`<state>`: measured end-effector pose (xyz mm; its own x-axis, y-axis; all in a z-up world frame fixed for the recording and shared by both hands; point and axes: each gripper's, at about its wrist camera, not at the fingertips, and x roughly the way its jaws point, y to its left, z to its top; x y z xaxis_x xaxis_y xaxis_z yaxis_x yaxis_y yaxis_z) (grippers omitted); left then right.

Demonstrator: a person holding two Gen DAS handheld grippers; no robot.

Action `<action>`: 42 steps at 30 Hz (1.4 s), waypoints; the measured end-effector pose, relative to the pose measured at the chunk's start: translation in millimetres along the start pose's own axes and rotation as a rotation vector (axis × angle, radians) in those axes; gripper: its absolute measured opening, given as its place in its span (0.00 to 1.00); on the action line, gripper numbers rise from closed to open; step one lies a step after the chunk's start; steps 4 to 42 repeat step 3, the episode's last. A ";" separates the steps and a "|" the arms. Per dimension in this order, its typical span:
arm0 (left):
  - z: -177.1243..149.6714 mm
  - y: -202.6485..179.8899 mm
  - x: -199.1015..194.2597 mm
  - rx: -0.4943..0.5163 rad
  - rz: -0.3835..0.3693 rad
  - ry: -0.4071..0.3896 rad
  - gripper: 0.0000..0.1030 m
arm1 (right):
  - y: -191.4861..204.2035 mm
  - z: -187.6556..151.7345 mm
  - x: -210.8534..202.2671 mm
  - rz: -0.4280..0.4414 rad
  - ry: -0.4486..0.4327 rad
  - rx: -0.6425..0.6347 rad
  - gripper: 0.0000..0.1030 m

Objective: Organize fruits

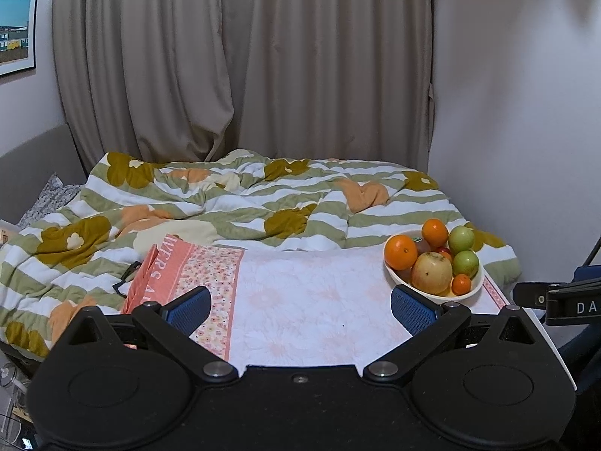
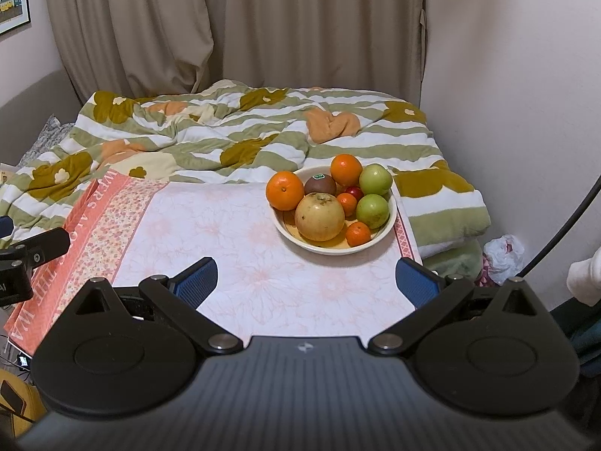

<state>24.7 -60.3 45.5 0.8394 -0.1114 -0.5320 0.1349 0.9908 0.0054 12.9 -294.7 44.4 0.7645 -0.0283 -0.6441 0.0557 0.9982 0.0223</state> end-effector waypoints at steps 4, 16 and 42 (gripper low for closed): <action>0.0 2.1 0.4 -0.005 0.001 -0.006 1.00 | 2.9 0.2 2.1 -0.001 -0.001 0.001 1.00; 0.0 2.1 0.4 -0.005 0.001 -0.006 1.00 | 2.9 0.2 2.1 -0.001 -0.001 0.001 1.00; 0.0 2.1 0.4 -0.005 0.001 -0.006 1.00 | 2.9 0.2 2.1 -0.001 -0.001 0.001 1.00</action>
